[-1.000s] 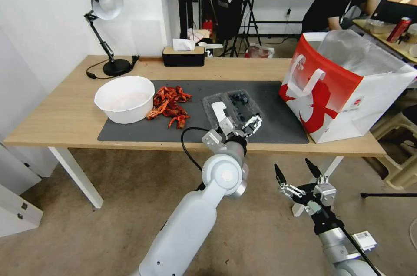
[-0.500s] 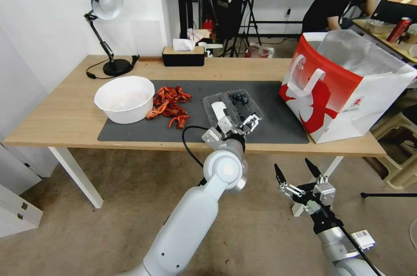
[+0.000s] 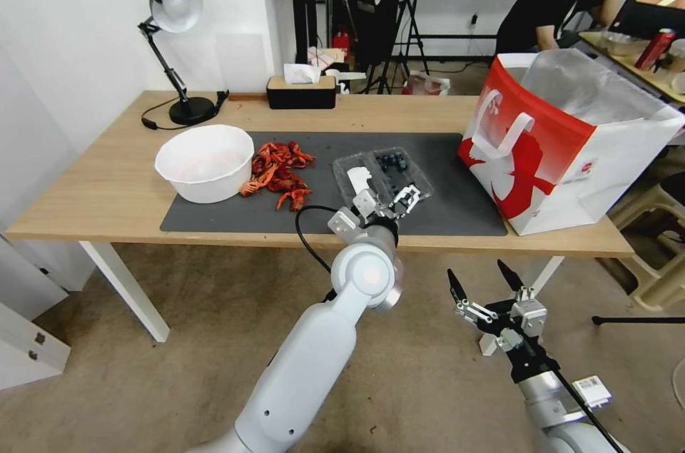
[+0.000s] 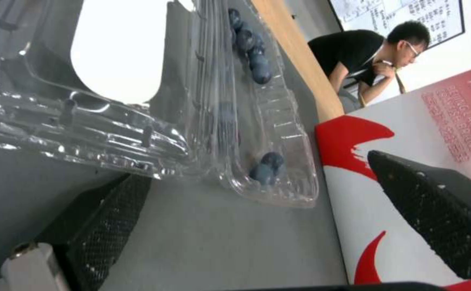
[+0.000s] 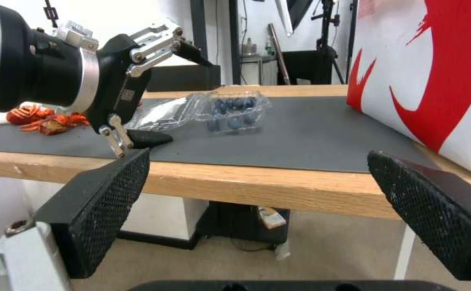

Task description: Close the takeout container lid, then place the container into the takeout bag.

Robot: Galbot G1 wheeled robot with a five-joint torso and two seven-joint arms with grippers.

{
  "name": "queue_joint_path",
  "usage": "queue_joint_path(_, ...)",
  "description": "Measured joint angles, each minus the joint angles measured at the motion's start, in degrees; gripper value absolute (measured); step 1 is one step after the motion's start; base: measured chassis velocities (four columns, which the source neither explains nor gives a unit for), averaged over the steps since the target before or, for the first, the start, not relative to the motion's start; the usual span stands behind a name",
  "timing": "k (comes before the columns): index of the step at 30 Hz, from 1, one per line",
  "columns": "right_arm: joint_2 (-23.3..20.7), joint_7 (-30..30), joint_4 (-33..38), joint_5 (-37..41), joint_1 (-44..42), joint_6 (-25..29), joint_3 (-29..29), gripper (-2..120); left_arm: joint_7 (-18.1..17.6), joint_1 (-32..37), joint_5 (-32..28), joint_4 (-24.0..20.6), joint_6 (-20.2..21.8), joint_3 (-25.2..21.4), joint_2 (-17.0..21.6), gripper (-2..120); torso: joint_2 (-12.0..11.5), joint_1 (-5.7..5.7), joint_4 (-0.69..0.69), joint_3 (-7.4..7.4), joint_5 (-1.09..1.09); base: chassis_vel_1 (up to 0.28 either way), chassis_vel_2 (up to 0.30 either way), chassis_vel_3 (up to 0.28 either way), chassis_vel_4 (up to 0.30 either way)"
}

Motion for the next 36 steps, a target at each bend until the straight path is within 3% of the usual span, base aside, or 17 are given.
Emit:
queue_joint_path(20,0.6,0.0,0.1,-1.0,-0.2,0.0,-0.4,100,3.1,0.5,-1.2,-2.0,-2.9,-2.1,0.1,100,0.0,0.0,0.01,0.0,0.0,0.0,0.0,0.0,0.0)
queue_joint_path(36,0.8,0.3,0.5,-1.6,-0.3,-0.1,-0.8,100,9.7,-0.1,-2.0,-3.6,-3.8,-4.4,1.8,100,0.0,0.0,0.01,0.0,0.0,0.0,0.0,0.0,0.0)
